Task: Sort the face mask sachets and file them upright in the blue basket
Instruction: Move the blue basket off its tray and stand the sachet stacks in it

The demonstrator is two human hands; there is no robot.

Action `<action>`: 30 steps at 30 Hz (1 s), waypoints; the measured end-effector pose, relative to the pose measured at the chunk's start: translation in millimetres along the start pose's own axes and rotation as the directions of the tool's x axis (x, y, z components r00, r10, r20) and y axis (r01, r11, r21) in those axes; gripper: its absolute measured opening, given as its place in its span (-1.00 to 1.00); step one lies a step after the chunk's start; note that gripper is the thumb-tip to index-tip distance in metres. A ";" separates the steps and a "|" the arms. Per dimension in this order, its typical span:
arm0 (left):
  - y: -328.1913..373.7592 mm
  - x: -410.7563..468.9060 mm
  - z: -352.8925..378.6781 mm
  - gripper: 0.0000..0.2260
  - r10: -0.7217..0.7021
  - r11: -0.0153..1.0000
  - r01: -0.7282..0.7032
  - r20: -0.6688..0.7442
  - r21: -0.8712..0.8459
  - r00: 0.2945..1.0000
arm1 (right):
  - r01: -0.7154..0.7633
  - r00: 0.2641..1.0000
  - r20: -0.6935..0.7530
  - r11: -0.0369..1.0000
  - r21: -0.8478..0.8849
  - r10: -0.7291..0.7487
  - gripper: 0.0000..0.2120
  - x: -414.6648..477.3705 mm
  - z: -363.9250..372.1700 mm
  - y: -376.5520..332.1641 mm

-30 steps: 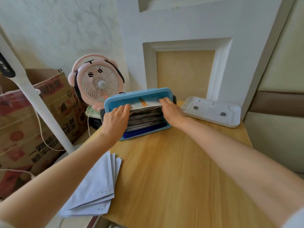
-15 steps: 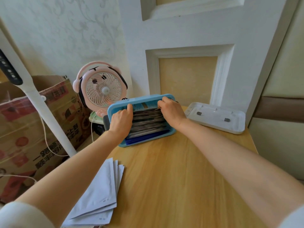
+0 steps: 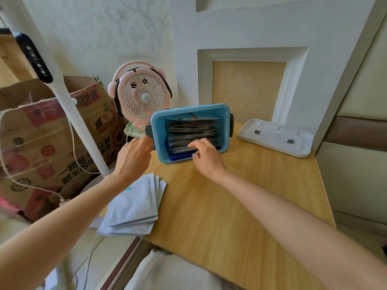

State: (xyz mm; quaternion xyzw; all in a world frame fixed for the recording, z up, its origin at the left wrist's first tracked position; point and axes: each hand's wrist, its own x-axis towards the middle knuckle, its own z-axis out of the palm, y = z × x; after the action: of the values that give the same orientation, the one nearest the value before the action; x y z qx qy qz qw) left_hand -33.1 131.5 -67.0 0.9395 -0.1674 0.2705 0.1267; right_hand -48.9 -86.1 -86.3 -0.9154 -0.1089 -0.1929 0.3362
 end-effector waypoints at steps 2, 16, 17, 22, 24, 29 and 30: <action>-14.1 -21.9 -13.2 -0.71 -0.277 0.956 0.255 0.161 0.147 0.947 | -0.267 0.958 0.164 0.941 0.208 0.235 -0.67 -13.7 18.4 -28.8; 3.7 -88.6 -45.3 -0.58 -0.568 0.532 0.845 0.719 -0.051 0.401 | -0.845 0.535 0.676 0.321 0.428 0.507 -0.83 -64.1 38.9 -105.9; 9.6 -89.6 -45.5 -0.61 -0.552 0.480 0.870 0.732 -0.112 0.398 | -0.836 0.546 0.674 0.376 0.400 0.497 -0.83 -68.0 34.1 -101.9; 36.2 -99.3 -25.3 -0.44 -0.397 0.229 0.846 0.747 -0.481 0.533 | -0.522 0.796 0.503 0.802 0.290 0.336 -0.50 -65.4 -10.6 -73.4; 47.2 -92.8 -20.9 -0.19 -0.452 0.299 0.745 0.599 -0.597 0.661 | -0.192 0.882 0.446 0.980 0.048 0.151 -0.50 -55.9 -39.4 -64.1; 89.4 -86.9 -18.3 -0.58 -0.144 0.388 0.481 0.463 -0.786 0.874 | 0.293 0.834 0.552 0.854 -0.430 -0.008 -0.64 -55.0 -76.6 -46.3; 96.5 -88.5 -14.5 -0.65 -0.091 0.338 0.484 0.483 -0.807 0.871 | 0.237 0.844 0.536 0.888 -0.395 0.013 -0.64 -56.7 -80.7 -36.9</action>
State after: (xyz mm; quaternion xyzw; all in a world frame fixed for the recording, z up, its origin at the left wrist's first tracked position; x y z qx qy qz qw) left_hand -147.4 70.0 -89.6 0.7591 -0.1350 -0.0672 0.6332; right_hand -134.8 -115.5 -32.9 -0.9767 -0.2038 0.0247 0.0624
